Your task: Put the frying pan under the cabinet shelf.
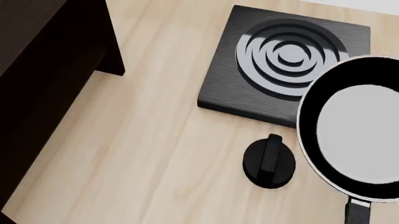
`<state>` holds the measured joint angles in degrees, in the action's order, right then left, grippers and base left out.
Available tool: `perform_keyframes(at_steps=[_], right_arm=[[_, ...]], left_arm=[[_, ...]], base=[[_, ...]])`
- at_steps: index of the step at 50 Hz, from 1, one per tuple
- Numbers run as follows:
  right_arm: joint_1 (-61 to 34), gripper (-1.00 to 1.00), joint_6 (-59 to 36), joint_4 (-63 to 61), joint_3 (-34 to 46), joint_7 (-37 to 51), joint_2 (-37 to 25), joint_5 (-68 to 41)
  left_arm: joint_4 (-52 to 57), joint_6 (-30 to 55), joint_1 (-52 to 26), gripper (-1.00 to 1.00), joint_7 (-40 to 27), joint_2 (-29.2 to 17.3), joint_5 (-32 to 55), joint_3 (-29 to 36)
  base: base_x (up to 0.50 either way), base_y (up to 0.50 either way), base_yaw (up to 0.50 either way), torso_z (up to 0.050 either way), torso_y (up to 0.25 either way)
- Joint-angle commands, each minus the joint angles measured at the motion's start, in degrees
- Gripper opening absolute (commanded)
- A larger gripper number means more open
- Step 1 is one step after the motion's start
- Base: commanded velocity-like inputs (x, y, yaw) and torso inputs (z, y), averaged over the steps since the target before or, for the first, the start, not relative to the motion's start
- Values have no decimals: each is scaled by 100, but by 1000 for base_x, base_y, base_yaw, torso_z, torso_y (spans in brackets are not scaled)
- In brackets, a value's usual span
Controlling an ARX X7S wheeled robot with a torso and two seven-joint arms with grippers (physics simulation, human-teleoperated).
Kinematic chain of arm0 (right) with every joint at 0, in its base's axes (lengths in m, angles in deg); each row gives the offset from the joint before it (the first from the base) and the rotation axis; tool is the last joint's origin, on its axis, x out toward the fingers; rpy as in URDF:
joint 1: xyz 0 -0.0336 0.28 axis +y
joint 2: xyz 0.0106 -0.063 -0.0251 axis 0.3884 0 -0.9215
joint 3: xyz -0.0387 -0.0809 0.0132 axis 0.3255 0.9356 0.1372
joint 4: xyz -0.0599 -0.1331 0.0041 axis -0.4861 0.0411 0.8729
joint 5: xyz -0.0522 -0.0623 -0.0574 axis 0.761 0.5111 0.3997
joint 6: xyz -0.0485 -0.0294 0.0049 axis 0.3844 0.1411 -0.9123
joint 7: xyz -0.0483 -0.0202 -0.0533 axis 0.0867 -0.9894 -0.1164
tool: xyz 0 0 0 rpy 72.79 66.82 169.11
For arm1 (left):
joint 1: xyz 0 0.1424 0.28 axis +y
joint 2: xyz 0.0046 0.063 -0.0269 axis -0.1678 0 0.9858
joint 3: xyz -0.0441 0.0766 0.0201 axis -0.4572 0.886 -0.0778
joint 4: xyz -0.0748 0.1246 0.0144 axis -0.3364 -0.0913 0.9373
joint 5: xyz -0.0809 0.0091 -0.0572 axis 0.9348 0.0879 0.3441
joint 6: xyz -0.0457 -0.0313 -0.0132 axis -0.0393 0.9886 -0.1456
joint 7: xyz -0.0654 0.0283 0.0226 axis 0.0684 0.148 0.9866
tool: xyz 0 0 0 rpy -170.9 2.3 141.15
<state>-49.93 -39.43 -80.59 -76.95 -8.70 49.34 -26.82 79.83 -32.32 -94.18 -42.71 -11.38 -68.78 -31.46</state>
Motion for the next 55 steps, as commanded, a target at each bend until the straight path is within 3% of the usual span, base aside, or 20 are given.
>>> perform_keyframes(at_steps=[1,9,21,24,29,45,55], right_arm=[[-611,-100,-1025,-700,389,-382,-266,442],[-1245,-100,-1874,-913,840,-692,-420,426],[-1836,-100,-2043,-327,1307,-1212,-353,251],[-1837,-100,-2046,-289,1347,-1237,-344,239],[-1887,-100,-2066,-205,1466,-1286,-332,265],[-2070,-100,-1961,192,1826,-1511,-243,308],[-2187,-100,-1517,1082,2118,-1903,-54,228]], left_arm=[[76,-24,249,100,-206,-38,-280,42],[219,-82,710,100,-550,-211,-772,87],[225,-253,1967,100,-575,-205,-1157,-780],[226,-746,3674,100,-622,-719,-779,-2820],[226,-901,4669,100,-600,-748,-703,-3819],[227,-939,4902,100,-600,-792,-581,-4107],[227,-950,5018,100,-607,-802,-555,-4243]], base=[[0,0,0,0,0],[0,0,0,0,1],[0,0,0,0,2],[0,0,0,0,0],[0,0,0,3,2],[0,0,0,0,1],[0,0,0,0,1]])
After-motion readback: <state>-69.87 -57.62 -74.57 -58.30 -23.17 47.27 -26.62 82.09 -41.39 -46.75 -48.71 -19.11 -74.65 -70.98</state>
